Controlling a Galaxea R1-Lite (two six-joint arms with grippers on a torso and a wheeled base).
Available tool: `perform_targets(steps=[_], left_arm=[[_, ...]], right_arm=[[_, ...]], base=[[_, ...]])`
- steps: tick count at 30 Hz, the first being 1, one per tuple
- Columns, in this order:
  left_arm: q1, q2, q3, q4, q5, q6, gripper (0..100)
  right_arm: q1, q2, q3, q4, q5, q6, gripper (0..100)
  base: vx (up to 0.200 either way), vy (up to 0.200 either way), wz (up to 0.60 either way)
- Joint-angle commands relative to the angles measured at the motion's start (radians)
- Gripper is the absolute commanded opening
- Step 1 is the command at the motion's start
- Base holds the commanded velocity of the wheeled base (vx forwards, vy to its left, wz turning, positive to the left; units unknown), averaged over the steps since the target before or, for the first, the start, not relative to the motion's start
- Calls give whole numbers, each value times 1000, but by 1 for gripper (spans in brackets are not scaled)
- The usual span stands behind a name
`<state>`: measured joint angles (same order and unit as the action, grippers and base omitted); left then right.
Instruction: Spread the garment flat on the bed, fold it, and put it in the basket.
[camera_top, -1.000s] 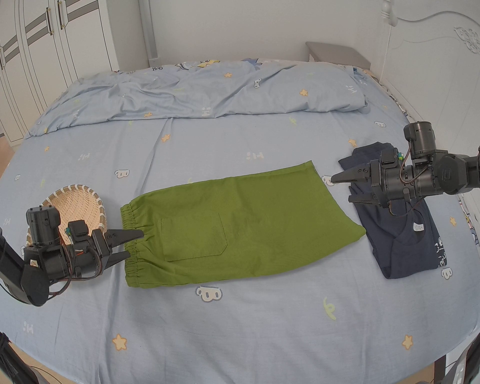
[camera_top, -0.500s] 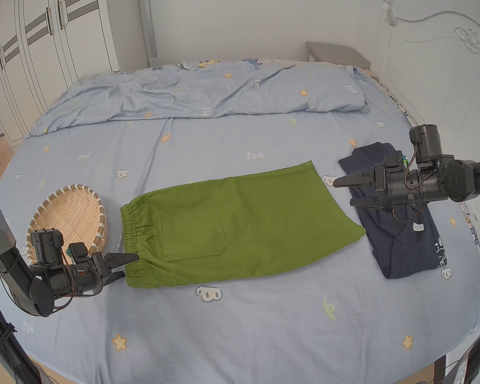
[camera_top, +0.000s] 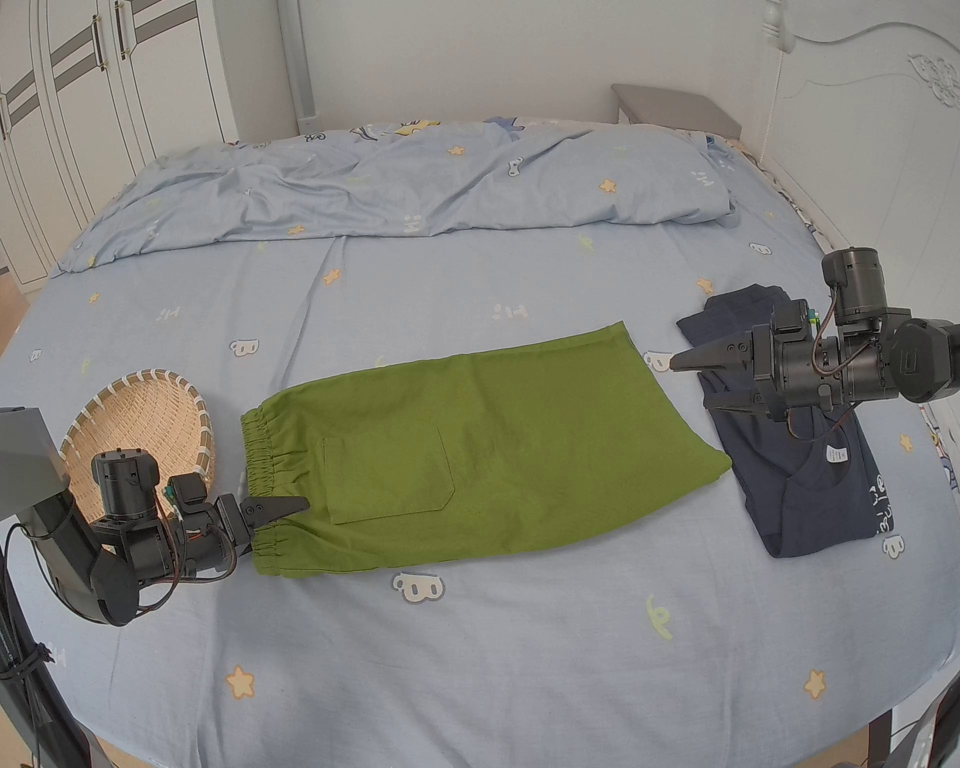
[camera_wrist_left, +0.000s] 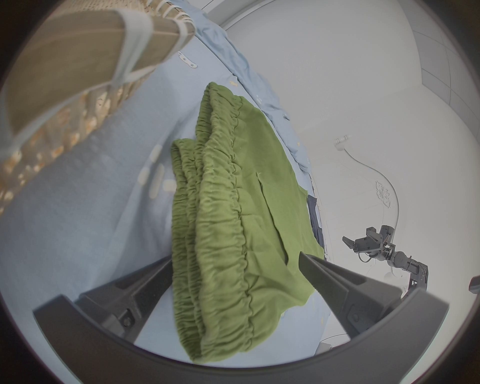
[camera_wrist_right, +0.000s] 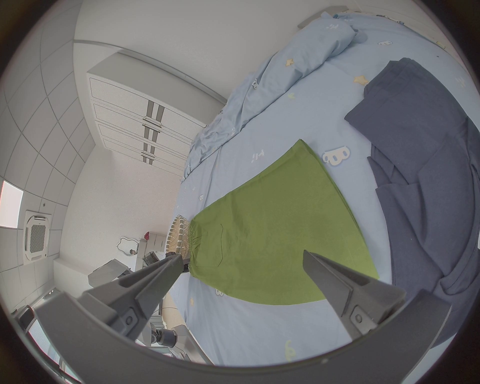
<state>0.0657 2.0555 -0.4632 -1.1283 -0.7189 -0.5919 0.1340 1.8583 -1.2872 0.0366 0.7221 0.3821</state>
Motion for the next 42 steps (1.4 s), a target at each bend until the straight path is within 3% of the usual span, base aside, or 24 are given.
perform_targets(steps=[1, 9, 10, 20, 30, 42], left_arm=[[-11, 28, -32, 5, 1, -6, 100], [-1, 46, -60, 4, 1, -54, 100], [3, 46, -68, 7, 1, -66, 0], [3, 8, -89, 88, -19, -126, 0], [54, -144, -183, 436, -93, -97, 0], [66, -149, -183, 447, -93, -68, 0]], right_arm=[[-4, 1, -3, 0, 0, 0, 100], [-13, 22, -11, -1, 0, 0, 100], [-27, 35, -20, -1, 0, -2, 100], [-74, 145, -58, -17, -10, -14, 100], [-116, 271, -96, -43, -12, -14, 100], [-100, 358, -115, -37, -12, -16, 100]], base=[[0, 0, 0], [0, 0, 0], [0, 0, 0], [0, 0, 0], [0, 0, 0], [0, 0, 0]])
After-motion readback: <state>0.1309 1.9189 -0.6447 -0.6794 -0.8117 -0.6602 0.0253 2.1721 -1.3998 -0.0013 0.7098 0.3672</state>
